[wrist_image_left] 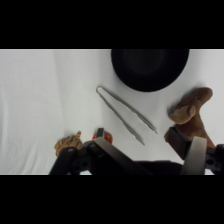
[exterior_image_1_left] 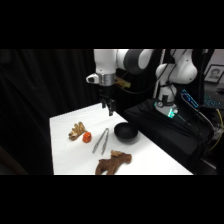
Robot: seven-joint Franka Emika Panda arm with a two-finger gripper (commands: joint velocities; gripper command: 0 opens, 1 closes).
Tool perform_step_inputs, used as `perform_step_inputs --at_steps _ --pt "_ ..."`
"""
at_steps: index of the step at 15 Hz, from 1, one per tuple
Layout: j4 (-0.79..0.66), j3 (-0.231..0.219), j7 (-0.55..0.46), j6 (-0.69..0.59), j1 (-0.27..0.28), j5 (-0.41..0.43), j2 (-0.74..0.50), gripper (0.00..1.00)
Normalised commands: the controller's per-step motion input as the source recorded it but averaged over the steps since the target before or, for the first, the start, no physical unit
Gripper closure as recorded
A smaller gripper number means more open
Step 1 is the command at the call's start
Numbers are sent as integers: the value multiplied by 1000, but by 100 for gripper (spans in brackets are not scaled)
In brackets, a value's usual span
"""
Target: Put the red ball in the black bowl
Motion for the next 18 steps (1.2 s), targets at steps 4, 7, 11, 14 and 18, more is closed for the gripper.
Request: perform_step_inputs --at_steps 4,7,11,14,18 --pt "482 -64 -267 -38 -94 205 376 0" --pt "536 -23 -304 -22 -104 308 443 0" --pt "538 0 -201 -2 -97 227 454 0" --pt "493 -1 -77 27 -56 92 431 0" --pt "432 18 -25 96 -37 89 430 0"
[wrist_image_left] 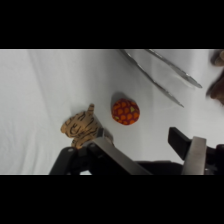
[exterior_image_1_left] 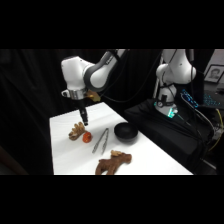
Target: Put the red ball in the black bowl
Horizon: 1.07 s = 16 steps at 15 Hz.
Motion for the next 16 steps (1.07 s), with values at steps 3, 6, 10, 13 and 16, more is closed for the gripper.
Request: perform_step_inputs --at_steps 3,6,10,13,16 --pt "372 46 -17 105 -54 110 380 0" --pt "328 69 -31 113 -84 135 331 0" --pt "282 98 -47 102 -110 164 267 0" --pt "220 107 -42 90 -98 159 210 0" --pt "190 100 -34 76 -80 132 170 0"
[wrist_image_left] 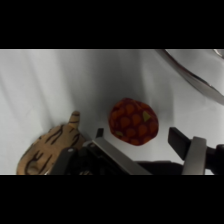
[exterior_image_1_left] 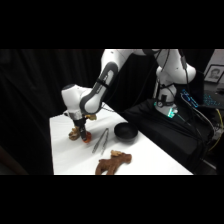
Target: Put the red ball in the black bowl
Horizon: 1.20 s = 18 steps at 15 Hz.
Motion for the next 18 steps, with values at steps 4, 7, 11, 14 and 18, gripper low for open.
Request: perform_step_inputs --at_steps 4,7,11,14,18 --pt "152 69 -1 84 -59 103 129 0" --pt "107 33 45 100 -46 93 82 32" --pt "62 -5 56 87 -24 66 20 67" --pt "23 -26 55 62 -4 36 -31 92" --pt "-46 -28 40 6 11 15 -112 97"
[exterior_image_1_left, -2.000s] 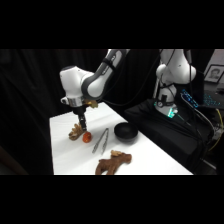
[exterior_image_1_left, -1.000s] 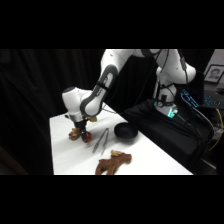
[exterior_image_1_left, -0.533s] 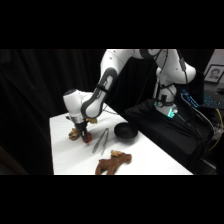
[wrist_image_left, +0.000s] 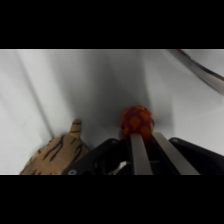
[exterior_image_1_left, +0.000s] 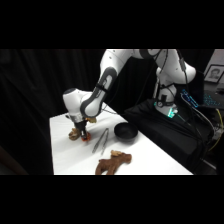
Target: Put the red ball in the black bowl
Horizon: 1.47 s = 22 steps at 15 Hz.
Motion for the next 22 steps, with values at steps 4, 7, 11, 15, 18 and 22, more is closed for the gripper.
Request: perform_step_inputs --at_steps 4,7,11,15,18,22 --pt "-215 -45 48 -66 55 -33 -313 96" --pt "-353 -68 61 -130 78 -72 -459 96" --pt "-407 -71 64 -182 77 -84 -516 96" --pt "-433 -77 70 -180 82 -109 -567 96" --pt "-492 -72 97 -127 110 -138 -582 96" --pt "-567 -40 119 13 122 -118 -553 96"
